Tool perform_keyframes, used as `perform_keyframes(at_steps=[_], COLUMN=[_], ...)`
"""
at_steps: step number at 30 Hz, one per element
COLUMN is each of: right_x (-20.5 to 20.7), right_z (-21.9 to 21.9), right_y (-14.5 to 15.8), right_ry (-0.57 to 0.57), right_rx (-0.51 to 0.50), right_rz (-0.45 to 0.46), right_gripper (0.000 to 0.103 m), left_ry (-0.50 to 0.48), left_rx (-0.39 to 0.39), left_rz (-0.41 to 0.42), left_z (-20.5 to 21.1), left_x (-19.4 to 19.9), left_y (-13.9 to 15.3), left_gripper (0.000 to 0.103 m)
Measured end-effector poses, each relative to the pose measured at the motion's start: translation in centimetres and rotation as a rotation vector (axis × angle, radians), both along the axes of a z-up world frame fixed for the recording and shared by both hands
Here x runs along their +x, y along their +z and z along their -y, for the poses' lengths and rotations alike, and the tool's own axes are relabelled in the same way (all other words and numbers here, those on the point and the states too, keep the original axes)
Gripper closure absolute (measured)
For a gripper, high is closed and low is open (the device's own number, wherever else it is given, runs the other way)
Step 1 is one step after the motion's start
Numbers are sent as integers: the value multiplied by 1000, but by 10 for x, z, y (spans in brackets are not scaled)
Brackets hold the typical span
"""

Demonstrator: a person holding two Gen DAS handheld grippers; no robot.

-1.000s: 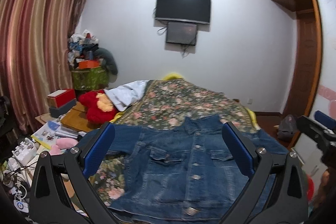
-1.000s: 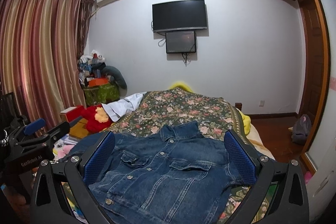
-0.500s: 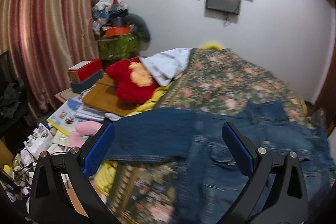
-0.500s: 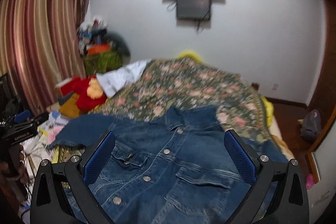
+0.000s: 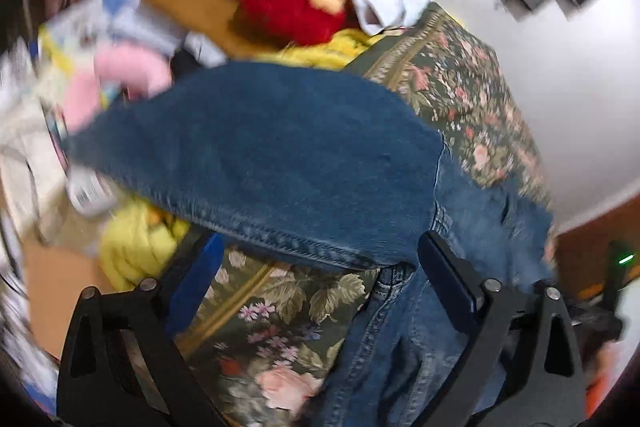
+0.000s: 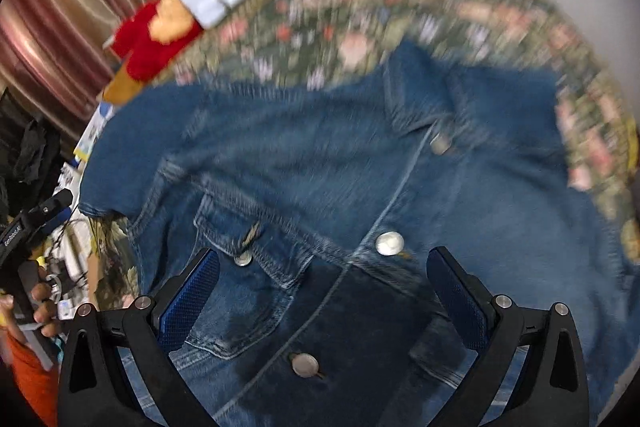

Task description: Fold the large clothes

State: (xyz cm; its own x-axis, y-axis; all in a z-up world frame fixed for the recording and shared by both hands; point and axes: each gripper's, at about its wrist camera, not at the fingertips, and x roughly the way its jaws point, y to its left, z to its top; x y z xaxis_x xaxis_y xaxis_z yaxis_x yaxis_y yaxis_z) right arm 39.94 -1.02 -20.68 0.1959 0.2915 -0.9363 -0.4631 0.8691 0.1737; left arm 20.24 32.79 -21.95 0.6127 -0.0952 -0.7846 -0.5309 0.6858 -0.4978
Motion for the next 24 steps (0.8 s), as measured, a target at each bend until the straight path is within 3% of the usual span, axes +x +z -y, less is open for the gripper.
perform_keyframes(at_steps=[4,8,10,12,13,15,18,21,24], right_x=[13,9,3,-2,-6,-15,-22,-26,-32], right_z=[-13,-26,-32,-37,-40,-43,-41,-32,-15], right_y=[-27,-33,-35,-38,-39,-40,-38,-31,-19], right_ry=[26,99,144,180,201,241,265,263,239], right_rx=[-19,-83,-108,-147,-171,-202,-199,-178,-175], right_rz=[-99,-40,-11,22,41,62,56,33,52], right_gripper=[0,0,0,0,0,0,0,0,0], left_ry=[36,78,95,113,114,118,101,46,-6], left_rx=[-142,-236,-214,-131,-103,-4,271,472,567], left_rz=[16,19,18,-4,-8,-14,-40,-30,48], left_z=[-16,-28,-35,-40,-43,-43,-25,-4,17], left_x=[-2,5,8,12,13,18,31,48,62], left_y=[-19,-34,-34,-29,-27,-17,12,42,74], left_gripper=[9,21,27,46,49,65,80,85,90])
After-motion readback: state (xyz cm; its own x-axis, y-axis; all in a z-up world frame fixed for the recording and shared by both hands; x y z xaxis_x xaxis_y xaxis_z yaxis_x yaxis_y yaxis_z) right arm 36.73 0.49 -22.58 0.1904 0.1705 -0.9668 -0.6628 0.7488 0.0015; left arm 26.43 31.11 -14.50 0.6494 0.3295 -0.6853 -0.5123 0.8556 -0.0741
